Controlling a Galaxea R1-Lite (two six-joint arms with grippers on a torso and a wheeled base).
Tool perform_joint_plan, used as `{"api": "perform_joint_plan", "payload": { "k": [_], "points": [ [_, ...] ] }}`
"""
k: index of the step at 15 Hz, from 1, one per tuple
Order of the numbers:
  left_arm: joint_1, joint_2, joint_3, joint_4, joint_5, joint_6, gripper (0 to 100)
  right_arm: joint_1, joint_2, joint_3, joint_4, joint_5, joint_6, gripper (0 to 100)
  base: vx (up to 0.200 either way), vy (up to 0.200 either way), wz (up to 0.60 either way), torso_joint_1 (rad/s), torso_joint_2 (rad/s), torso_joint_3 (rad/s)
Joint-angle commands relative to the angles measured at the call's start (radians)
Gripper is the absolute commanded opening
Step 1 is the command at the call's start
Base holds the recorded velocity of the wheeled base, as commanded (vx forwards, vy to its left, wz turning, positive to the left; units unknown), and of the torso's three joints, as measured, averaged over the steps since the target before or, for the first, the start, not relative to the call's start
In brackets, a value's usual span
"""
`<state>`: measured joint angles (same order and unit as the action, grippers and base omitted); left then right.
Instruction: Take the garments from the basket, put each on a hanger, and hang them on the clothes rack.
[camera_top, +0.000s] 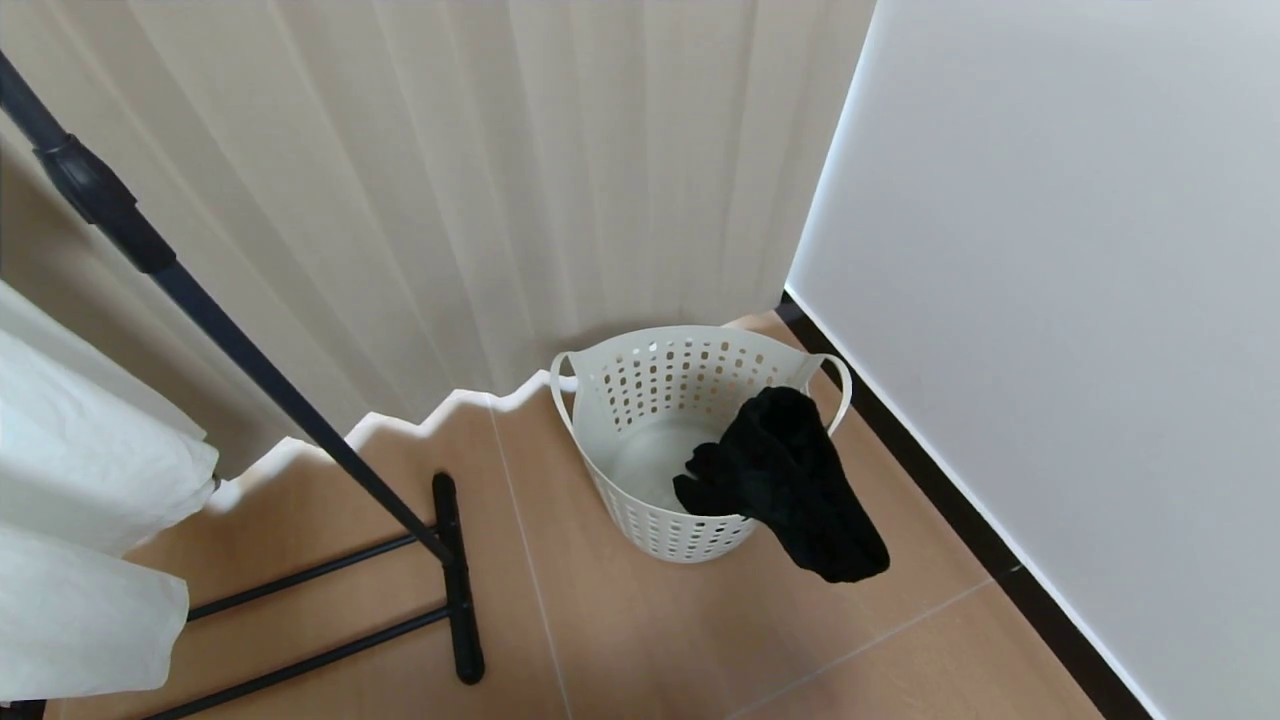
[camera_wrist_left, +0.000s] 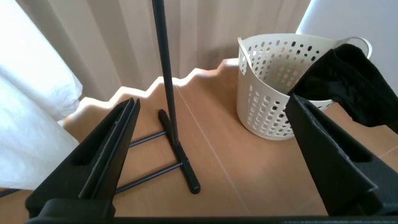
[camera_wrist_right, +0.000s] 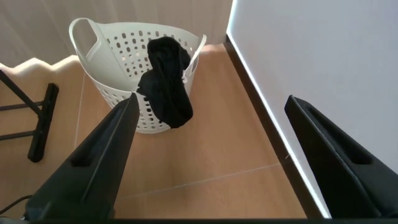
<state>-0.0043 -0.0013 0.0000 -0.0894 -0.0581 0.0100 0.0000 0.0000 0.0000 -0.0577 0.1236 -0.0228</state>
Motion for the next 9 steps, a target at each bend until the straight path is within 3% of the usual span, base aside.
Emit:
{"api": "perform_joint_plan", "payload": {
  "k": [1,9],
  "points": [
    [0.0,0.001,0.0,0.0,0.0,-0.001,100,0.0,0.002,0.0,-0.001,0.001,0.0,100,0.0,0.0,0.0,0.002,0.01,-0.193],
    [0.001,0.001,0.0,-0.001,0.0,-0.001,100,0.0,0.002,0.0,-0.001,0.001,0.0,100,0.0,0.0,0.0,0.001,0.0,-0.194]
  ]
}}
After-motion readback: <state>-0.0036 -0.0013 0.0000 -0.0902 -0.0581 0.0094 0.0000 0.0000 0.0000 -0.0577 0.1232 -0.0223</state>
